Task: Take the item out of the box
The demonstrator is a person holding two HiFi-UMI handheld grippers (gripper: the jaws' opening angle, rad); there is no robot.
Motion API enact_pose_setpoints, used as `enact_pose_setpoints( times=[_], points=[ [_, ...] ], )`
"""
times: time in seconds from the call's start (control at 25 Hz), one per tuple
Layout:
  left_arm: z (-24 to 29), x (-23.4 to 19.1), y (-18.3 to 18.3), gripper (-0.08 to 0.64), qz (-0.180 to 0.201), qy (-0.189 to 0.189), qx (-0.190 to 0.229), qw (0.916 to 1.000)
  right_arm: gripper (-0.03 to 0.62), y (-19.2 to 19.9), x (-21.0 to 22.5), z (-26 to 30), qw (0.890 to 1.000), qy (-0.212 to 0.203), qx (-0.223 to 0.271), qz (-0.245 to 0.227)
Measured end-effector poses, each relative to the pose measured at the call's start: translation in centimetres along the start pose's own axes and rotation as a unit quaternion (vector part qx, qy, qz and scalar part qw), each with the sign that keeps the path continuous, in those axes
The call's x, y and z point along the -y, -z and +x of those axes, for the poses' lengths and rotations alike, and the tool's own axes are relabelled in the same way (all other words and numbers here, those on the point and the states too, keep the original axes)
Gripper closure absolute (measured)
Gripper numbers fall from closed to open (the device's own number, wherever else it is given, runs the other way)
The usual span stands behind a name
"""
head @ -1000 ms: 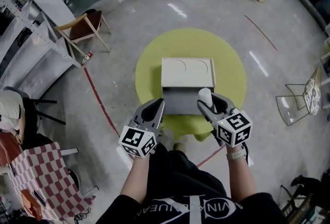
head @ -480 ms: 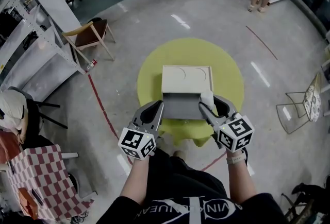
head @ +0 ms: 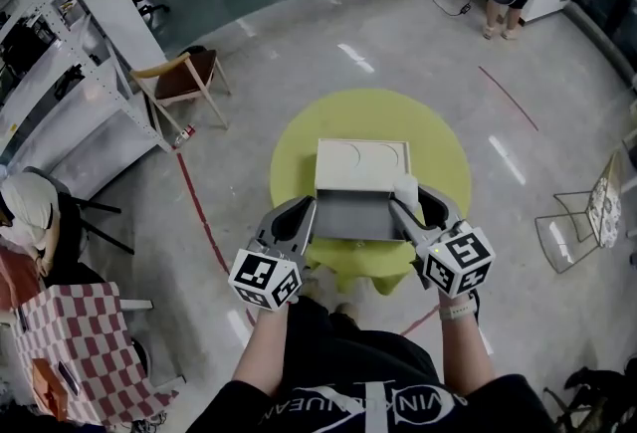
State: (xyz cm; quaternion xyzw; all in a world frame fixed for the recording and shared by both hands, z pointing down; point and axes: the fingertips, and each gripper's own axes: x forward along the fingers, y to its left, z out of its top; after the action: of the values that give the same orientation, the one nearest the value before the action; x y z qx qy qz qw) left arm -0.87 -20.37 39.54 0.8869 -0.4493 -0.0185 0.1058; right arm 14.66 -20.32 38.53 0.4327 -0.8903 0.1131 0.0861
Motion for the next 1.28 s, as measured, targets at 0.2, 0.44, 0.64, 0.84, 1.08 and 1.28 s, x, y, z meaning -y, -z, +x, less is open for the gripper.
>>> enact_pose_setpoints(
  times=[0.2,0.44,0.64,0.84,1.08,1.28],
  points=[
    [-0.1,-0.3,-0.7,0.540,0.005,-0.006,0.006,1.0000,0.404,-0.8,0.2,-0.2,1.000,0.003,0.013,-0.002],
    [-0.1,-0.5,-1.9,0.540,0.012,-0.008,0.015,0.9998,0.403,-2.0,0.4,-0.4,1.000,0.003,0.027,-0.004],
    [0.1,-0.5,-2.6,0.540,0.017,-0.009,0.019,0.9996,0.403,-3.0,0.6,-0.5,0.999,0.005,0.040,-0.006],
    [0.2,-0.3,-3.3,0.540,0.022,-0.010,0.026,0.9994,0.404,-3.9,1.0,-1.0,0.999,0.009,0.051,-0.013],
    [0.4,0.1,-4.3,0.540,0.024,-0.011,0.037,0.9990,0.404,-4.7,1.2,-1.6,0.998,0.011,0.062,-0.018],
    [0.4,0.1,-4.6,0.540,0.023,-0.011,0.040,0.9989,0.403,-5.0,1.1,-1.8,0.998,0.012,0.065,-0.023]
  ],
)
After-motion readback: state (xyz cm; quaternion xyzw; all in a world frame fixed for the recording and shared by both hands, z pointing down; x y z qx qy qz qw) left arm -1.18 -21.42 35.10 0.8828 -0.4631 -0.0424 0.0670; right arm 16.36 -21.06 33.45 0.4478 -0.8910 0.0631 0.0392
